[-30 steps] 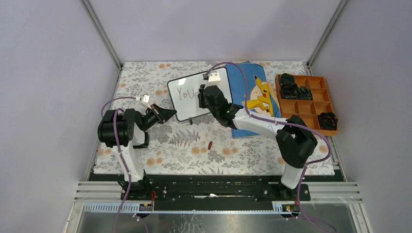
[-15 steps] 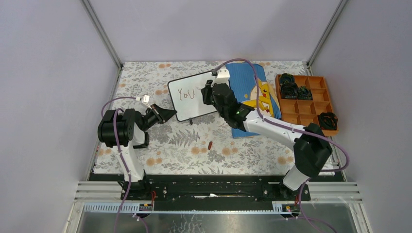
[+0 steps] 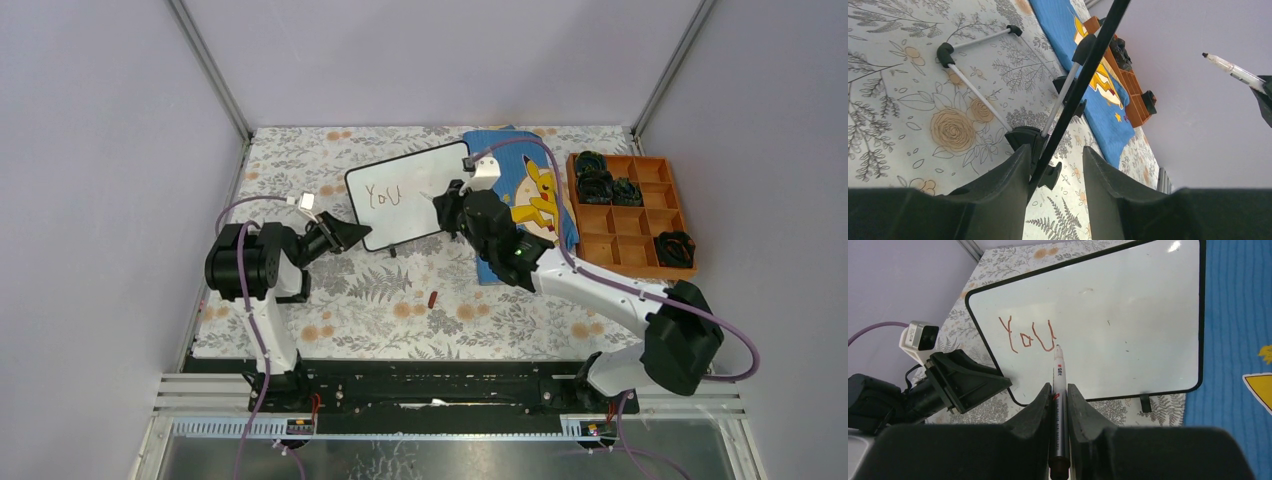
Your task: Write a sentence on the whiteboard
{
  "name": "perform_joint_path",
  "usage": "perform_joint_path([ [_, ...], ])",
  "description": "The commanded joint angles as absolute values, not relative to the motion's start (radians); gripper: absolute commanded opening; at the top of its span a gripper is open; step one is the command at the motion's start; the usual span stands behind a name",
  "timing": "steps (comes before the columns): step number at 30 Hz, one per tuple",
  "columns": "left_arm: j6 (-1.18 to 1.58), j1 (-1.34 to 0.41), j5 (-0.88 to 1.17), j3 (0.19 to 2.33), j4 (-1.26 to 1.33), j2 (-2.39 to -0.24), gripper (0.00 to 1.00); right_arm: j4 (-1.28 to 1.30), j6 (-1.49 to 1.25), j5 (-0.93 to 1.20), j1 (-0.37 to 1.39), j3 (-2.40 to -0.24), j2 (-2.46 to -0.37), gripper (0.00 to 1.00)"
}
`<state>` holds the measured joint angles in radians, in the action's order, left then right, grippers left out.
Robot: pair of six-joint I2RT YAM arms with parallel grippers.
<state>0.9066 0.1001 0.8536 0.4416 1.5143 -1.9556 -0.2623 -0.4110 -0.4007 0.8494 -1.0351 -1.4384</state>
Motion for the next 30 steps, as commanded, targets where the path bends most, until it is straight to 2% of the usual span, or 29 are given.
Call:
perform_joint_path([
  [1, 0.911, 0.087, 0.888, 0.474, 1.589, -1.982, 0.47, -0.279, -0.446, -0.394, 0.839, -1.001, -1.340, 0.00],
  [6, 0.881, 0.087, 0.876, 0.455, 1.559, -1.959, 0.28, -0.277, -0.449, -0.381, 0.840, -0.972, -1.313, 0.00],
  [10, 0.782, 0.087, 0.869, 0.440, 1.406, -1.879, 0.14, -0.276, -0.448, -0.377, 0.840, -0.968, -1.308, 0.00],
  [16, 0.645, 0.088, 0.855, 0.429, 1.164, -1.773, 0.00, -0.290, -0.440, -0.376, 0.840, -0.959, -1.304, 0.00],
  [21, 0.607, 0.087, 0.838, 0.422, 1.107, -1.742, 0.00, -0.299, -0.437, -0.373, 0.840, -0.950, -1.307, 0.00],
  [22, 0.602, 0.086, 0.836, 0.422, 1.097, -1.739, 0.03, -0.300, -0.436, -0.373, 0.840, -0.948, -1.307, 0.00],
  [25, 0.574, 0.085, 0.832, 0.429, 1.033, -1.721, 0.30, -0.298, -0.433, -0.376, 0.840, -0.946, -1.307, 0.00],
  [27, 0.565, 0.084, 0.825, 0.426, 1.024, -1.711, 0.39, -0.300, -0.432, -0.377, 0.839, -0.948, -1.307, 0.00],
  [30, 0.572, 0.082, 0.824, 0.419, 1.035, -1.710, 0.45, -0.299, -0.432, -0.376, 0.840, -0.951, -1.308, 0.00],
])
